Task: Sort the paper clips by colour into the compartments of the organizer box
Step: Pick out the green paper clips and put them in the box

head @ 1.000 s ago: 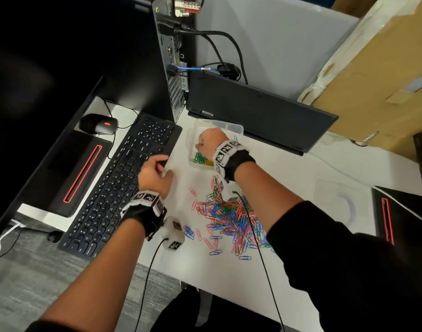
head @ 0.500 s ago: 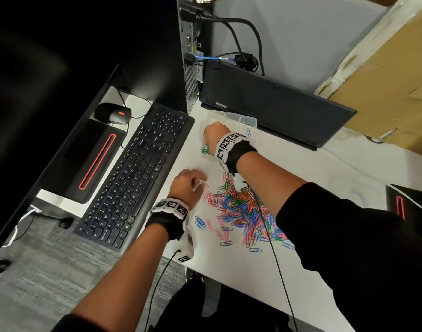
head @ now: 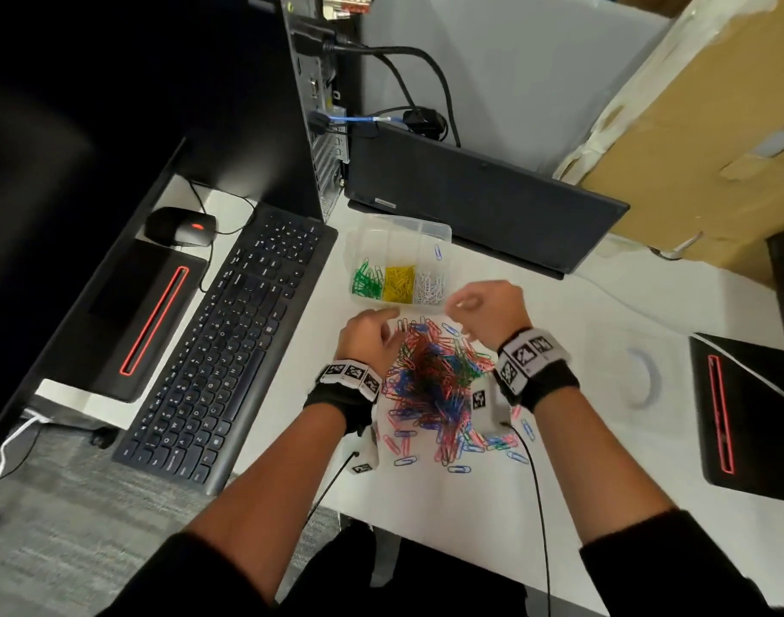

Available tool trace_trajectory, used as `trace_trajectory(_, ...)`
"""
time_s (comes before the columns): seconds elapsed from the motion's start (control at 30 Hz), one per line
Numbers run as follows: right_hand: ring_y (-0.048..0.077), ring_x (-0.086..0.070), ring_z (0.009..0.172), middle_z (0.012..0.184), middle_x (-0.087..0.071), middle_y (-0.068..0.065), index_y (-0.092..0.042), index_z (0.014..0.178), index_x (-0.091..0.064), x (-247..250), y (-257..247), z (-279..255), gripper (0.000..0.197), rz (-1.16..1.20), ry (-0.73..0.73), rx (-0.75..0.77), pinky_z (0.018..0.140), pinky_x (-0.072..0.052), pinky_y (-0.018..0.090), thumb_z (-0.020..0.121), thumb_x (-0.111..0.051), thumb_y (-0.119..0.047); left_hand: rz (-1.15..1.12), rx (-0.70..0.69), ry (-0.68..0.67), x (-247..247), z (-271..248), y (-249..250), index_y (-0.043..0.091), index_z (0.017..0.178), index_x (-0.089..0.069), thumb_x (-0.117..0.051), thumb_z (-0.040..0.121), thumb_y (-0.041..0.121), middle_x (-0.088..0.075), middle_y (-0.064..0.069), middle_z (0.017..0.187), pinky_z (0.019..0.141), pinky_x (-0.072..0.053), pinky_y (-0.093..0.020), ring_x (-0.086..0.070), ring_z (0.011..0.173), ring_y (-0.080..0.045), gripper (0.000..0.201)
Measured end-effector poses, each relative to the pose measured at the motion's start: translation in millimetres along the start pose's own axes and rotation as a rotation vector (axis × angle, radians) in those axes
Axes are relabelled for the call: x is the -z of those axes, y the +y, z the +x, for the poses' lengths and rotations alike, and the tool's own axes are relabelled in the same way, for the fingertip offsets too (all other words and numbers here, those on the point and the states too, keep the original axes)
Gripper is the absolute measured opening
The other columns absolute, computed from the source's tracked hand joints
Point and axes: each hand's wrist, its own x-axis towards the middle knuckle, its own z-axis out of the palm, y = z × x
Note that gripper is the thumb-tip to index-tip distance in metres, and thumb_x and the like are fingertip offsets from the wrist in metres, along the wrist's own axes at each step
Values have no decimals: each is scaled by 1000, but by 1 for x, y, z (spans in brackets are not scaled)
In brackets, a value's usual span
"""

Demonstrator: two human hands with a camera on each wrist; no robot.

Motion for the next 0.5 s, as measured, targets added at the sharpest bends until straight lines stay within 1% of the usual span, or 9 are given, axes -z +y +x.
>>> trace_trajectory(0.07, 4, -60, 53, 62, -66, -7, -21, 62, -67, -3, 25, -11, 21, -61, 62, -65, 57, -51, 11, 82, -69, -15, 38, 18, 3, -3, 3, 6, 22, 116, -69, -72, 83, 33, -67, -1, 83, 83, -51, -29, -63, 80, -20, 35)
trace_trajectory(0.1, 1, -58, 58, 66, -64, -9, -26, 63, -65, -6, 37, -16, 22, -82, 72, -120, 63, -50, 10, 80, -70, -14, 43, 23, 2, -4, 4, 9, 21, 111, -71, -73, 83, 34, -68, -3, 83, 81, -51, -28, -63, 79, -21, 31)
trace_trajectory(0.17, 10, -63, 81, 90, -67, -2, -23, 88, -72, -10, 52, -25, 9, -105, 63, -206, 84, -53, 23, 81, -73, -16, 40, 14, 1, -4, 1, 13, 19, 92, -76, -74, 82, 32, -68, -5, 76, 74, -52, -28, -63, 73, -23, 17)
trace_trajectory(0.23, 17, -63, 99, 109, -63, 4, -18, 108, -71, -19, 58, -29, 25, -134, 42, -195, 92, -51, 30, 83, -73, -19, 29, -2, 0, -6, -3, 12, 16, 76, -75, -73, 81, 30, -68, -6, 70, 68, -53, -29, -62, 68, -22, 16)
trace_trajectory(0.3, 19, -64, 95, 107, -63, 6, -17, 108, -72, -28, 51, -29, 24, -89, 65, -112, 90, -53, 35, 84, -72, -20, 40, 27, -10, -7, -5, 8, 15, 66, -72, -73, 79, 25, -66, -4, 64, 66, -54, -31, -59, 63, -21, 17)
trace_trajectory(0.37, 17, -65, 85, 98, -67, 6, -16, 101, -75, -39, 40, -25, 18, -58, 102, -34, 83, -56, 36, 84, -73, -21, 55, 48, -9, -7, -6, 5, 23, 57, -61, -70, 78, 23, -54, 2, 56, 66, -53, -32, -46, 54, -15, 23)
trace_trajectory(0.4, 16, -66, 82, 95, -69, 5, -16, 98, -76, -44, 33, -22, 17, -40, 121, -26, 81, -57, 35, 83, -75, -24, 50, 62, -10, -7, -7, 3, 27, 57, -59, -69, 77, 22, -51, 4, 55, 67, -54, -30, -43, 54, -12, 23)
trace_trajectory(0.43, 15, -66, 80, 93, -70, 4, -15, 96, -76, -48, 26, -18, 18, -6, 142, -30, 80, -57, 32, 82, -77, -26, 32, 79, -14, -6, -8, 3, 31, 62, -65, -69, 78, 20, -55, 4, 55, 69, -53, -28, -47, 55, -13, 20)
trace_trajectory(0.5, 12, -68, 78, 89, -73, 1, -15, 91, -77, -55, 14, -13, 20, 57, 161, -61, 79, -57, 29, 79, -79, -31, 1, 121, -34, -5, -12, 0, 24, 83, -78, -72, 79, 17, -71, 3, 68, 80, -54, -21, -63, 66, -13, 10)
